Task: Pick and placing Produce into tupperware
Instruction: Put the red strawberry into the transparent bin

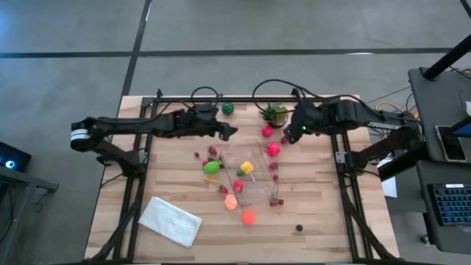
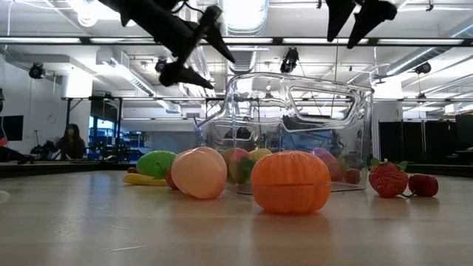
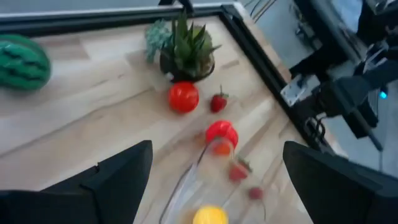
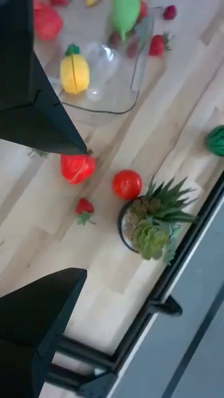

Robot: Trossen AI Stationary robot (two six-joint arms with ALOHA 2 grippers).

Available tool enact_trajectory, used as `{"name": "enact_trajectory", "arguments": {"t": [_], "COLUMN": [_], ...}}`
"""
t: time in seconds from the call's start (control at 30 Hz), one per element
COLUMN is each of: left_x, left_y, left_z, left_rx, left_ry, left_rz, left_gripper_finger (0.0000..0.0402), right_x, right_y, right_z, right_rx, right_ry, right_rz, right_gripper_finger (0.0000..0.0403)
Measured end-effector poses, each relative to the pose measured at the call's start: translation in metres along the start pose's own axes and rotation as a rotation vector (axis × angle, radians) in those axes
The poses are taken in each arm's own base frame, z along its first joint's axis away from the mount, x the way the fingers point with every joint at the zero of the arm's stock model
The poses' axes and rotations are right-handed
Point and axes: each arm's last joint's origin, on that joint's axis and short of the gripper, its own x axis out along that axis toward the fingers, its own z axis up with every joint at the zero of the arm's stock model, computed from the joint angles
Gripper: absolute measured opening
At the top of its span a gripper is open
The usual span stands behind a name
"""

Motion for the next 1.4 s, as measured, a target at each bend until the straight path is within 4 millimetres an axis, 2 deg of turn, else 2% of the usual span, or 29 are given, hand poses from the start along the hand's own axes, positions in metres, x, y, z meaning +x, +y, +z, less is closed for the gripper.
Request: {"name": "enact_trajectory", "arguments": {"t": [0.13,0.27,0.4,0.7,0.93,1.23,1.4], "left_x": [-0.011,-0.014,-0.013,-0.011,-0.011,-0.010,-0.010], "left_y": [0.001,0.000,0.001,0.012,0.023,0.028,0.028], "left_z": [0.002,0.003,0.002,-0.005,-0.001,0.004,0.004], "left_rx": [-0.001,0.003,0.038,0.101,0.171,0.192,0.193], "left_ry": [0.002,-0.010,-0.004,0.085,0.110,0.116,0.122], "left_rz": [0.013,0.006,0.012,0.103,0.156,0.152,0.147], "left_gripper_finger": [0.0347,0.0347,0.0347,0.0347,0.0347,0.0347,0.0347], "right_x": [0.025,0.069,0.105,0.160,0.194,0.230,0.242], "right_y": [-0.011,-0.024,-0.029,-0.043,-0.036,-0.023,-0.019], "right_z": [0.004,-0.001,-0.012,-0.036,-0.042,-0.043,-0.045], "right_rx": [-0.040,0.003,0.056,0.262,0.355,0.323,0.295], "right_ry": [0.049,0.186,0.231,0.291,0.332,0.417,0.454], "right_rz": [-0.049,-0.003,0.034,-0.036,-0.025,-0.101,-0.116], "right_gripper_finger": [0.0304,0.0304,0.0304,0.0304,0.0304,0.0302,0.0285]}}
